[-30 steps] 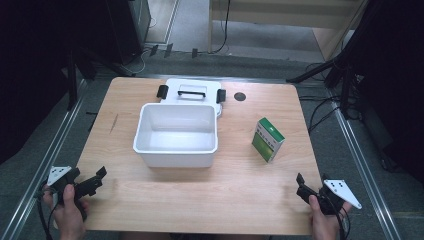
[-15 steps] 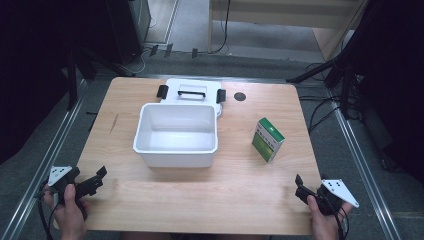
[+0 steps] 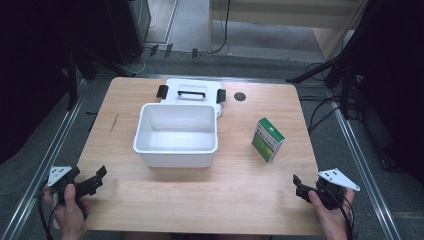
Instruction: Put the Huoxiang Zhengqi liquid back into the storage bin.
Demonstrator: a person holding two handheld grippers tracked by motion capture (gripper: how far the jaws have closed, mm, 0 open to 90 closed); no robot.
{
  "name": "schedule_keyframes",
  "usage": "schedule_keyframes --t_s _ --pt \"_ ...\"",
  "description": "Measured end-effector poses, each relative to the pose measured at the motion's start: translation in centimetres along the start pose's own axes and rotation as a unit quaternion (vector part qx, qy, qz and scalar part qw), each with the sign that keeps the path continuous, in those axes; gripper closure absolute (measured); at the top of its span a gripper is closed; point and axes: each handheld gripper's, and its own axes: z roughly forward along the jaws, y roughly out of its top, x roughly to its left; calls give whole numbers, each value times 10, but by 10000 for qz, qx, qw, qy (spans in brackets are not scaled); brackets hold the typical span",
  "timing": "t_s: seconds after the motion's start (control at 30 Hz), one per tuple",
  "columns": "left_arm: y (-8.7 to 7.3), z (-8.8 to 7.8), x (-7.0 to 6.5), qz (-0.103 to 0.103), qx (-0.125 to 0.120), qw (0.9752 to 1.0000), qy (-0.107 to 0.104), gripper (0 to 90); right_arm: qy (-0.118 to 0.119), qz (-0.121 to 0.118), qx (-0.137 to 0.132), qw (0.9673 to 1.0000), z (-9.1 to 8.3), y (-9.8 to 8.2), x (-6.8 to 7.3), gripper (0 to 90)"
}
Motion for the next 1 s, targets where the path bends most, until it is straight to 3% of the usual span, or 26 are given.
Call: schedule_keyframes --t_s 0.23,0.4,0.43,0.5,0.53,0.57,0.6,0.63,0.67,0.73,0.77,0.8,0.9,0.93,1.0 --pt "0 0 1 -19 -8 10000 -28 41 116 -261 352 9990 3 15 4 134" --pt "0 0 1 -19 -20 10000 -42 41 212 -459 795 9955 8 28 7 136" --pt "0 0 1 -11 -13 10000 -45 41 224 -537 1079 9925 11 33 7 149" --pt "0 0 1 -14 -17 10000 -52 41 247 -554 1203 9909 13 35 7 149" --pt "0 0 1 -24 -24 10000 -51 41 298 -629 1463 9868 17 39 7 148" --pt "0 0 1 -24 -24 10000 -51 41 298 -629 1463 9868 17 39 7 148" --pt "0 0 1 -26 -29 10000 -57 41 361 -705 1709 9821 20 42 9 148" --pt "0 0 1 -26 -29 10000 -57 41 361 -705 1709 9821 20 42 9 148" --pt "0 0 1 -27 -32 10000 -58 41 385 -794 1884 9781 22 46 12 148" --pt "0 0 1 -23 -29 10000 -64 41 415 -862 2034 9744 24 51 13 147" --pt "0 0 1 -23 -29 10000 -64 41 415 -862 2034 9744 24 51 13 147" --pt "0 0 1 -19 -23 10000 -64 41 438 -918 2185 9705 26 56 15 146" --pt "0 0 1 -21 -19 10000 -70 41 474 -964 2333 9665 28 62 17 146" --pt "0 0 2 -23 -16 10000 -73 41 457 -1014 2531 9610 30 68 19 152" --pt "0 0 2 -28 -15 10000 -77 41 467 -1037 2700 9561 32 74 20 153"
